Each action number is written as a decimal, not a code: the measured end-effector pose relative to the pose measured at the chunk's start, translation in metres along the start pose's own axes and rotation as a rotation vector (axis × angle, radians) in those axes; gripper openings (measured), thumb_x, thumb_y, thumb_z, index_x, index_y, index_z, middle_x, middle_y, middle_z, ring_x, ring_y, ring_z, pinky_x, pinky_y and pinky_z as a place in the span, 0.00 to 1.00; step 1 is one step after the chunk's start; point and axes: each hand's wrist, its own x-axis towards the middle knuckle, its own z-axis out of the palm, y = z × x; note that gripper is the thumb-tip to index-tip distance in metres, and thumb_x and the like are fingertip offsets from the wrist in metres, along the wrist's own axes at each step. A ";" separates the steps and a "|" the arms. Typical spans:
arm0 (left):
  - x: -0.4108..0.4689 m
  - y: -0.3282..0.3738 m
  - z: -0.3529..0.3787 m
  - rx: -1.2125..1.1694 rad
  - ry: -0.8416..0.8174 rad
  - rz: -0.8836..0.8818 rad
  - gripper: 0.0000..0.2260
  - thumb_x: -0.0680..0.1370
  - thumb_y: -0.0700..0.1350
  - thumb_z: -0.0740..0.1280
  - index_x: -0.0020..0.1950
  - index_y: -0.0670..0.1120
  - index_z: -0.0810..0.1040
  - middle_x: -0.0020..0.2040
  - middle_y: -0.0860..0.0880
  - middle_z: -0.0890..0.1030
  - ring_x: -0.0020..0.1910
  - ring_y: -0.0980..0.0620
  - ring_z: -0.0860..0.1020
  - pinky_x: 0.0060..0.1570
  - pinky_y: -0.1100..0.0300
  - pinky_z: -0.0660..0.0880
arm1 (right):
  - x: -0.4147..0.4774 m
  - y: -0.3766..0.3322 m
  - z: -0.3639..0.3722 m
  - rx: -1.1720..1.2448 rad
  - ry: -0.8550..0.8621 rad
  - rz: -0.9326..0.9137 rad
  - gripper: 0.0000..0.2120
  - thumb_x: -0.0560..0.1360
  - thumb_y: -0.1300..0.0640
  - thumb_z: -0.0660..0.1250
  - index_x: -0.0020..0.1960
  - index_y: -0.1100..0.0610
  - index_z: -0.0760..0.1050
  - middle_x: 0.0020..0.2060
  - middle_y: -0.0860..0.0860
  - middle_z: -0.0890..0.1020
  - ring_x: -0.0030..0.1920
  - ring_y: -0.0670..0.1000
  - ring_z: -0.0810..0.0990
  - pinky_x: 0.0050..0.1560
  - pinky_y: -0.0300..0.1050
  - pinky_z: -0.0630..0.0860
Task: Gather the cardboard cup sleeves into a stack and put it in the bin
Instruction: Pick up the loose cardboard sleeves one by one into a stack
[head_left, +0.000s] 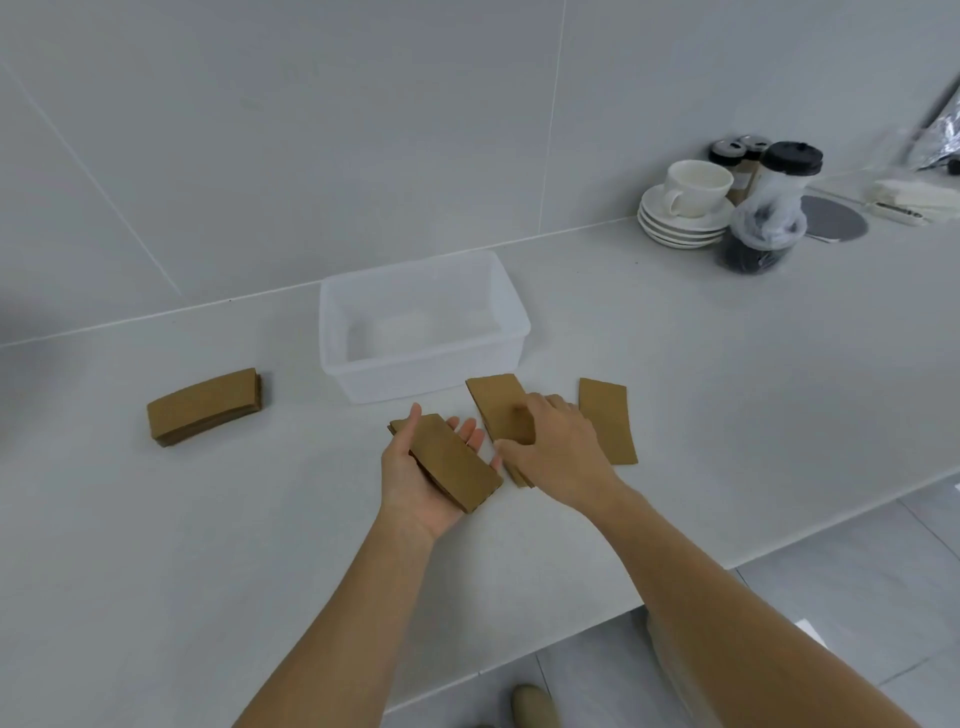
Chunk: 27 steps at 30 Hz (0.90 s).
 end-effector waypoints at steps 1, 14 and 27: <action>-0.001 0.001 0.000 0.012 -0.035 0.004 0.22 0.69 0.58 0.69 0.51 0.42 0.78 0.46 0.44 0.83 0.45 0.44 0.82 0.41 0.46 0.79 | -0.001 -0.007 0.000 0.038 -0.014 -0.012 0.21 0.71 0.50 0.64 0.60 0.58 0.68 0.56 0.54 0.74 0.58 0.55 0.70 0.58 0.48 0.66; -0.007 -0.001 -0.010 0.106 -0.094 0.036 0.21 0.64 0.61 0.71 0.45 0.46 0.84 0.46 0.45 0.85 0.50 0.43 0.82 0.49 0.49 0.78 | -0.012 -0.031 0.036 0.078 -0.096 -0.131 0.23 0.71 0.49 0.65 0.63 0.54 0.67 0.62 0.53 0.72 0.63 0.53 0.67 0.64 0.48 0.63; 0.000 -0.015 -0.005 0.114 -0.022 -0.037 0.20 0.69 0.55 0.69 0.55 0.44 0.80 0.55 0.46 0.83 0.51 0.43 0.82 0.49 0.48 0.77 | -0.017 -0.003 0.046 0.028 -0.121 -0.197 0.23 0.73 0.46 0.62 0.66 0.52 0.65 0.66 0.53 0.69 0.65 0.55 0.66 0.63 0.49 0.60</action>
